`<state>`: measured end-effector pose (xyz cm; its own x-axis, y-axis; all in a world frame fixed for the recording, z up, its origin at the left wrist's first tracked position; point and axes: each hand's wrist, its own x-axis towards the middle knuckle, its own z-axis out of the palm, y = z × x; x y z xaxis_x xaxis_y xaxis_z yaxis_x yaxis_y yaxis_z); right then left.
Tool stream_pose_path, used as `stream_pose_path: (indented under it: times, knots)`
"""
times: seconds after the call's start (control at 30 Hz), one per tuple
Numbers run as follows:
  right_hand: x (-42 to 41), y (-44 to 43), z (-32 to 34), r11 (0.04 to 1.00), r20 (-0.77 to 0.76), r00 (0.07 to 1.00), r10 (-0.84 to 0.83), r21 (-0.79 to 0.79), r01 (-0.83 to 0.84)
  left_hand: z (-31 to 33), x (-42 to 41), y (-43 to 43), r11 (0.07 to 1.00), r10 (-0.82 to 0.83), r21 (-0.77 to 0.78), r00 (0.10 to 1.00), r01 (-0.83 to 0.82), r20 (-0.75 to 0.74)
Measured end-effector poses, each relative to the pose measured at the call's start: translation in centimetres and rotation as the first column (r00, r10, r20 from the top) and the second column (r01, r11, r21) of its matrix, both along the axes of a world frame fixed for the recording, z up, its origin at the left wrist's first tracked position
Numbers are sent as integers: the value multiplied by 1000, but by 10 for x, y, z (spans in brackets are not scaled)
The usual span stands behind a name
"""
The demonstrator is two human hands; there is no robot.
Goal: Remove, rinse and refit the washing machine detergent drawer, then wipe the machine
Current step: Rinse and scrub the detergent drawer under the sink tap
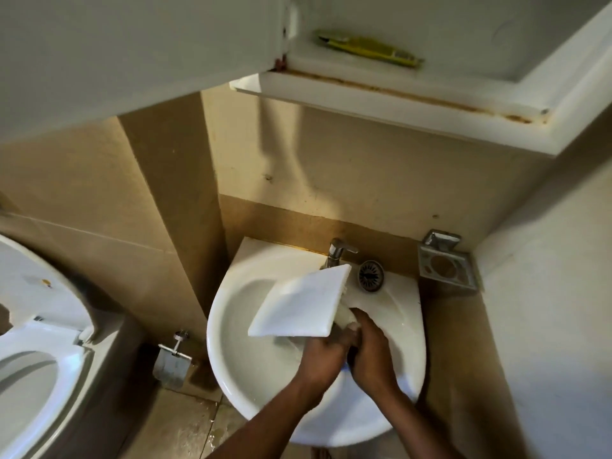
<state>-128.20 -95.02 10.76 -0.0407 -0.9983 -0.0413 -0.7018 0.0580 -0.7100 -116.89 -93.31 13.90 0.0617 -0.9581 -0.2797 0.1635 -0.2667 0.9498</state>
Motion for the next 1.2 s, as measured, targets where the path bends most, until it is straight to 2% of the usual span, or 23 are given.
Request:
stream_pose_path:
  times: [0.07, 0.1, 0.17, 0.2, 0.23, 0.27, 0.3, 0.33, 0.37, 0.4, 0.43, 0.57, 0.67, 0.73, 0.83, 0.9, 0.93, 0.97, 1.0, 1.03, 1.1, 1.13, 1.2]
  knots:
    - [9, 7, 10, 990, 197, 970, -144, 27, 142, -8, 11, 5, 968, -217, -100, 968, 231, 128]
    - [14, 11, 13, 985, 207, 964, -169, 5, 172, -12, 18, 8, 950, -273, -103, 943, 296, 190]
    - [18, 17, 7, 971, 168, 959, -227, -33, 236, -16, 36, 12, 953, -287, -46, 942, 299, 174]
    - [19, 19, 3, 960, 131, 954, -269, -45, 277, -14, 48, 12, 963, -269, 23, 960, 268, 74]
    - [18, 22, 0, 950, 69, 951, -301, -72, 305, -13, 60, 11, 965, -223, 116, 970, 234, -98]
    - [17, 26, -1, 940, -12, 946, -323, -121, 319, -13, 71, 8, 950, -142, 223, 937, 220, -320]
    - [15, 30, -3, 933, -110, 937, -332, -183, 309, -13, 81, 5, 919, -26, 319, 845, 231, -535]
    - [14, 35, -4, 928, -220, 915, -337, -240, 284, -12, 88, 2, 884, 99, 396, 730, 248, -676]
    - [15, 41, -3, 926, -324, 884, -337, -282, 250, -11, 92, -2, 852, 189, 452, 649, 265, -737]
    - [17, 47, 0, 931, -409, 851, -328, -294, 217, -9, 92, -7, 822, 255, 501, 611, 271, -749]
    - [21, 54, 1, 938, -470, 826, -312, -293, 187, -8, 91, -12, 790, 303, 552, 612, 268, -730]
    - [33, 71, 0, 983, -554, 820, -142, -176, 51, -22, 87, -25, 678, 370, 719, 773, 154, -515]
    - [28, 79, 7, 999, -477, 879, 21, -13, -31, -39, 111, -35, 673, 254, 712, 840, 202, -479]
    - [22, 82, 16, 985, -329, 943, 44, 172, 15, -49, 132, -43, 645, 222, 699, 799, 309, -558]
    - [13, 81, 27, 907, -184, 981, 65, 420, 19, -61, 154, -57, 578, 204, 691, 743, 434, -637]
    - [14, 82, 25, 864, -14, 1000, -28, 502, 31, -66, 160, -63, 556, 151, 690, 761, 463, -631]
    - [19, 83, 25, 848, 78, 984, -161, 520, 97, -68, 161, -67, 544, 115, 692, 775, 474, -621]
    - [25, 83, 23, 816, 176, 922, -344, 541, 201, -69, 162, -70, 533, 71, 691, 788, 487, -611]
    - [31, 83, 21, 759, 287, 800, -527, 583, 290, -69, 162, -74, 520, 31, 693, 800, 499, -599]
    - [36, 82, 20, 678, 395, 613, -684, 654, 336, -71, 163, -78, 498, -15, 697, 809, 516, -588]
    - [41, 87, 21, 567, 504, 262, -823, 765, 307, -76, 166, -89, 438, -114, 708, 816, 554, -567]
    - [44, 88, 21, 526, 502, 156, -850, 800, 289, -79, 167, -96, 406, -162, 715, 815, 569, -557]
    - [48, 88, 24, 465, 465, 59, -884, 855, 230, -87, 170, -107, 343, -242, 731, 807, 590, -538]
